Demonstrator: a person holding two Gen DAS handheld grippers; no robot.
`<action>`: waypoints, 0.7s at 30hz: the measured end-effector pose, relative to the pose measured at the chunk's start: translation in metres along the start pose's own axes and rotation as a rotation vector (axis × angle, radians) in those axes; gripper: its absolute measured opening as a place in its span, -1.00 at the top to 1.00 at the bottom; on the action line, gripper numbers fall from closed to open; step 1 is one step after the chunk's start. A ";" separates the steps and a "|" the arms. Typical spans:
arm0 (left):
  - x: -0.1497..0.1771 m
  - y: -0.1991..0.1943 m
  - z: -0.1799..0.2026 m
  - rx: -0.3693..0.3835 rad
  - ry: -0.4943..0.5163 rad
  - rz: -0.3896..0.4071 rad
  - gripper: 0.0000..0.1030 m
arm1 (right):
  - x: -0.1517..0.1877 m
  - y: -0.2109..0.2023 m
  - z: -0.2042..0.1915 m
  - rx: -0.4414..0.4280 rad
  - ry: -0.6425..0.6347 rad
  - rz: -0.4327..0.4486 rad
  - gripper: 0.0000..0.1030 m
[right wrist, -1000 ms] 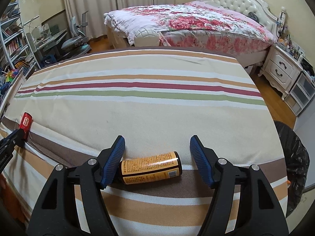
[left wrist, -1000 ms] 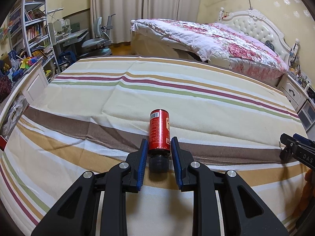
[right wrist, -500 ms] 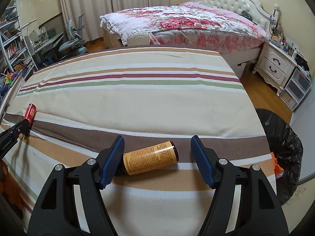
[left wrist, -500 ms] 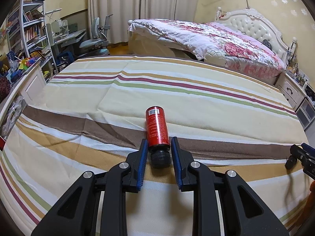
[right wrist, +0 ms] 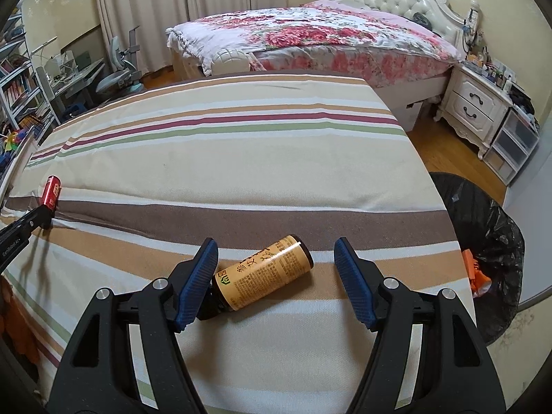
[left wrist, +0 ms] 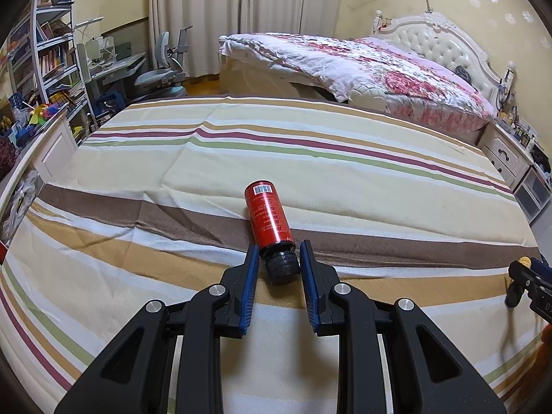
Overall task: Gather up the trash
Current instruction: 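Push the yellow-labelled bottle upright with the right tool while the left tool holds the red bottle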
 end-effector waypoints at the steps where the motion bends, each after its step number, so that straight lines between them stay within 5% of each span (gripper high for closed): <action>1: 0.000 -0.001 0.001 0.000 0.003 0.001 0.50 | 0.000 -0.001 0.001 0.002 0.003 0.002 -0.32; 10: 0.000 -0.002 0.006 0.008 0.007 0.003 0.50 | 0.000 -0.016 0.014 0.018 0.028 0.032 -0.34; 21: -0.001 -0.003 0.006 0.020 0.005 0.011 0.50 | 0.020 -0.013 0.019 0.008 0.083 -0.030 -0.31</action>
Point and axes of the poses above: each gripper's, at about its wrist camera, not at the fingertips, and y roughly the way its jaws point, z to its right, x to its underside, the point moved 5 cm from there along y, roughly the way its jaws point, and after that the axes turned 15 degrees about y, right-handed, at the moved point
